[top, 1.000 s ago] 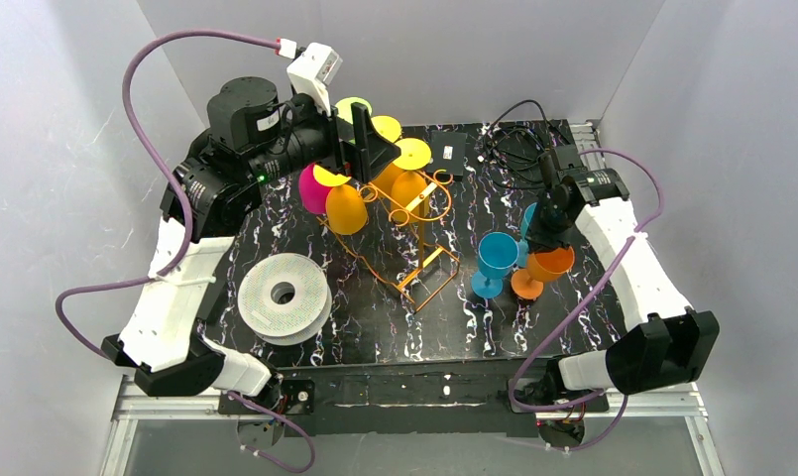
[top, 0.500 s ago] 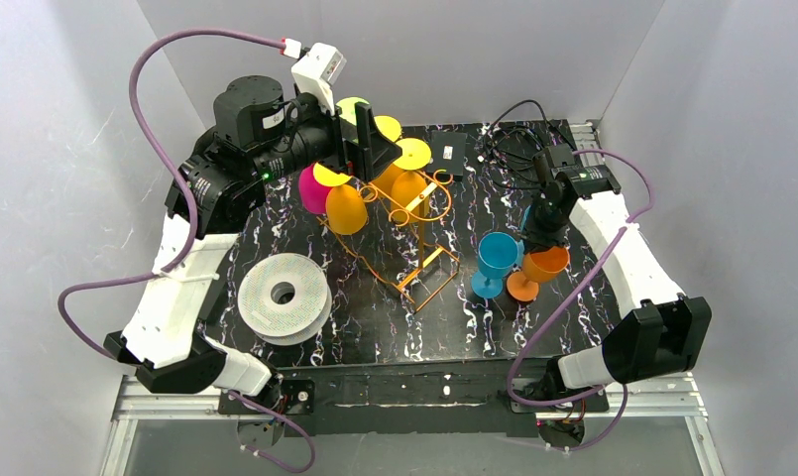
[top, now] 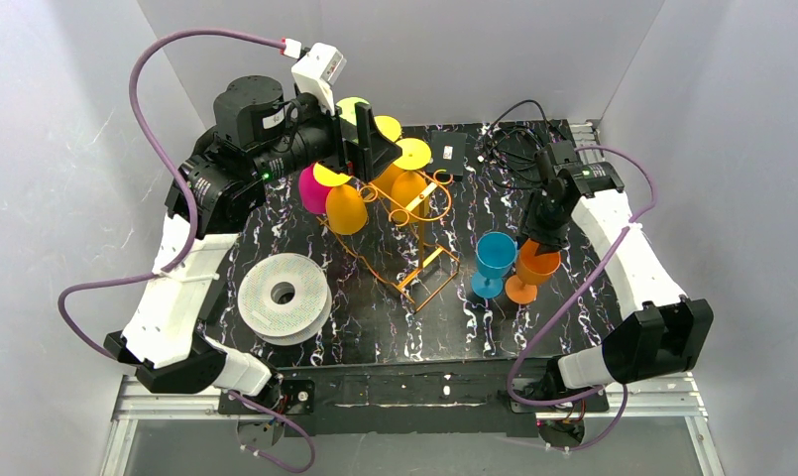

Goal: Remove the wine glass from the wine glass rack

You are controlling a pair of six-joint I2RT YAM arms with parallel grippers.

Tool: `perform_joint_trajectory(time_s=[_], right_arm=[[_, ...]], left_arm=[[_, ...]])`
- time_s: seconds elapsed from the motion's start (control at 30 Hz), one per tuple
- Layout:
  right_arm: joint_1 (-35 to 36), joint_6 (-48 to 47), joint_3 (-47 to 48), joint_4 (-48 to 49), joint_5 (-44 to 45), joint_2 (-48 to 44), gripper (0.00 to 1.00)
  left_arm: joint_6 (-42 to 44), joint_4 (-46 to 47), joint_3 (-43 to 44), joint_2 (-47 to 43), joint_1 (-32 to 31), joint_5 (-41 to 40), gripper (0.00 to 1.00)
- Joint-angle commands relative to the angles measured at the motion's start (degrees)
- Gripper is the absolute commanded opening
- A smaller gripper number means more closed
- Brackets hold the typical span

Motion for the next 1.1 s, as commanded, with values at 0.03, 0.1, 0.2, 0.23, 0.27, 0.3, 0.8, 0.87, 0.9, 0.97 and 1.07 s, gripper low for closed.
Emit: perform_joint_trajectory(time_s=[0.03, 0.1, 0.2, 0.23, 0.27, 0.3, 0.8, 0.87, 0.9, 0.97, 1.07], right_arm=[[-0.3, 0.0, 4.7, -2.6, 0.9, -1.9, 0.52], [-0.4, 0.2, 5.4, -3.0, 1.0, -2.6, 0.56], [-0.4, 0.6, 6.8, -3.6, 0.5, -3.4, 0.61], [-0.4, 0.7, 7.3, -3.9, 0.1, -3.6, 0.61], [-0.4, 0.8, 7.8, -4.2, -0.1, -3.8, 0.62], [-0.4, 1.0, 8.3, -4.5, -0.3, -4.0, 0.62], [-1.0, 0.1, 28.3, -5.9, -8.5, -1.9, 0.63], [-1.4, -0.1, 31.7, -4.9, -11.8, -0.3, 0.63], [-1.5, -0.1, 33.2, -4.2, -13.4, 0.4, 0.63], [-1.9, -0.1, 35.3, -2.8, -17.0, 1.7, 0.63], [-2.5, 0.1, 38.1, -0.5, -21.9, 3.7, 0.63]], left_arm=[[0.4, 2.1, 0.7, -1.5, 0.1, -0.1, 0.98], [0.1, 2.1, 1.0, -1.2, 0.1, -0.1, 0.98], [-0.4, 2.3, 1.1, -1.0, 0.1, 0.0, 0.98], [-0.6, 2.5, 1.2, -0.9, 0.1, 0.1, 0.98], [-0.7, 2.5, 1.2, -0.8, 0.1, 0.2, 0.98], [-0.9, 2.6, 1.2, -0.7, 0.1, 0.3, 0.98], [-1.8, 3.0, 2.1, 0.0, 0.1, 0.7, 0.98], [-1.7, 2.9, 1.9, -0.1, 0.1, 0.7, 0.98], [-1.5, 2.8, 1.9, -0.2, 0.1, 0.6, 0.98], [-1.2, 2.6, 1.9, -0.4, 0.1, 0.4, 0.98], [-1.0, 2.5, 1.9, -0.5, 0.1, 0.2, 0.98]])
